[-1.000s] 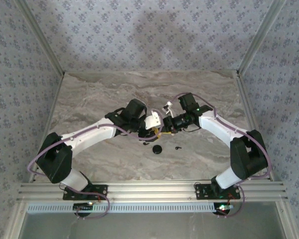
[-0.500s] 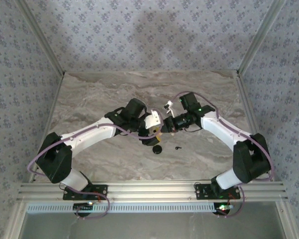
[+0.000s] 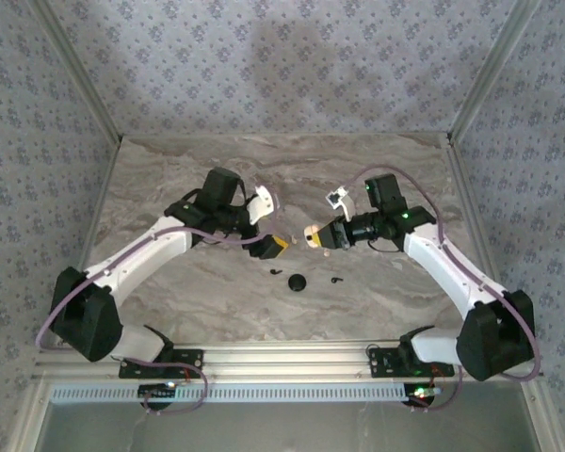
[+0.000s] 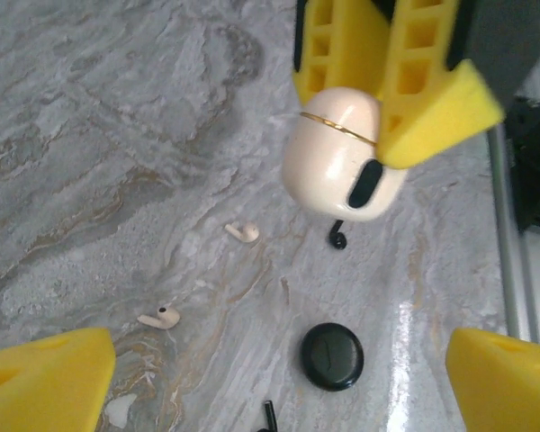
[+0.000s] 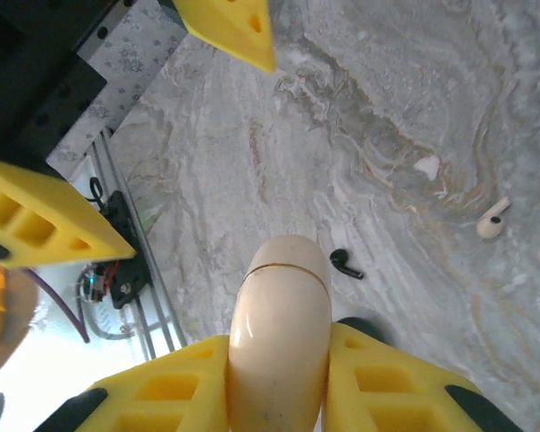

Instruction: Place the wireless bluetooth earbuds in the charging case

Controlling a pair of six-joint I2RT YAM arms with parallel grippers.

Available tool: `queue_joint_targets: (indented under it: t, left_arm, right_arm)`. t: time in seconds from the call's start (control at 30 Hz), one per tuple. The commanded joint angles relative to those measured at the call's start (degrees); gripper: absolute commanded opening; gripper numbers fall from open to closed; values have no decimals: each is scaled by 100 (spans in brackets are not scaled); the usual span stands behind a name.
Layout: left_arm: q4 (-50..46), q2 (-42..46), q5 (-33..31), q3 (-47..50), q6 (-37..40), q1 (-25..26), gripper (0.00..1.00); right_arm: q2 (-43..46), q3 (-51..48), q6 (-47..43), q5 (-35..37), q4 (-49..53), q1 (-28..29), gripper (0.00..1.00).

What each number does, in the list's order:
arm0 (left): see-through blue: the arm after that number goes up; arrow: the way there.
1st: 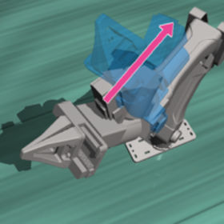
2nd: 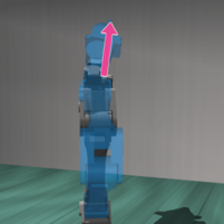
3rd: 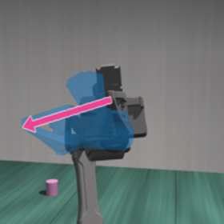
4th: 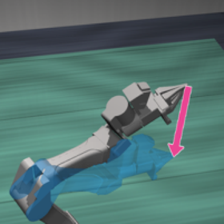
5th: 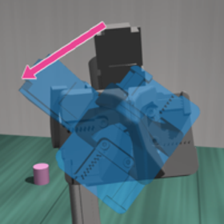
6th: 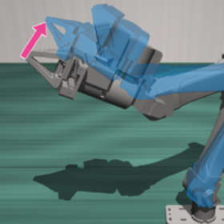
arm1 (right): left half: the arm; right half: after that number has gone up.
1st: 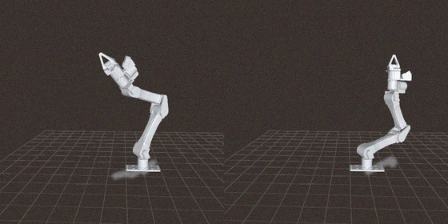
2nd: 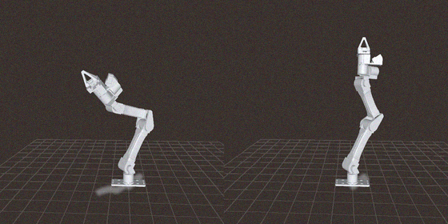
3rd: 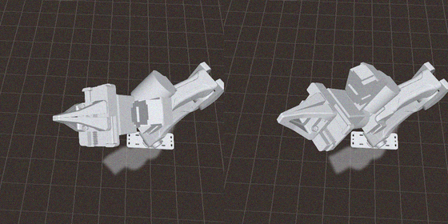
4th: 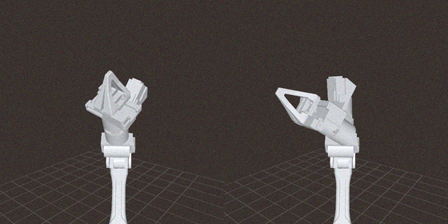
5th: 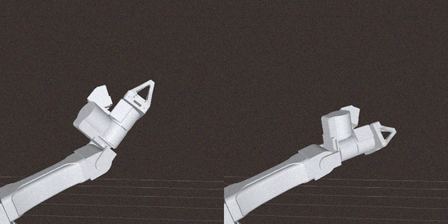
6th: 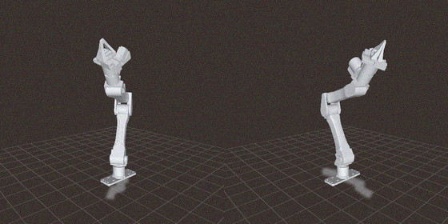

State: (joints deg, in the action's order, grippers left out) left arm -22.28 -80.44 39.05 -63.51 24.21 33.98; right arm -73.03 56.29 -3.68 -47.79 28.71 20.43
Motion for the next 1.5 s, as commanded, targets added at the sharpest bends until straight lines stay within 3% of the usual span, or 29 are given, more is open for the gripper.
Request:
queue_joint_targets:
  t: [0.0,0.3,0.43,0.8,1.1,1.47]
  left_arm:
    - [-690,127,836,-301,595,-129,88]
    - [-1546,-15,1285,-697,1306,-318,83]
    - [-2000,-43,1546,-734,2256,-318,70]
    - [-2415,-236,1148,-960,3017,-26,69]
    - [-2604,-546,1159,-1149,3123,140,65]
    - [-2466,-673,1198,-1145,3099,197,52]
  right_arm:
    - [206,4,-920,136,232,-55,25]
    - [443,32,-2562,261,373,69,24]
    - [474,122,-2870,489,430,236,23]
    - [184,469,-4087,997,547,1194,23]
    - [-17,618,-4322,843,362,1526,24]
    - [9,502,-4256,538,124,1534,25]
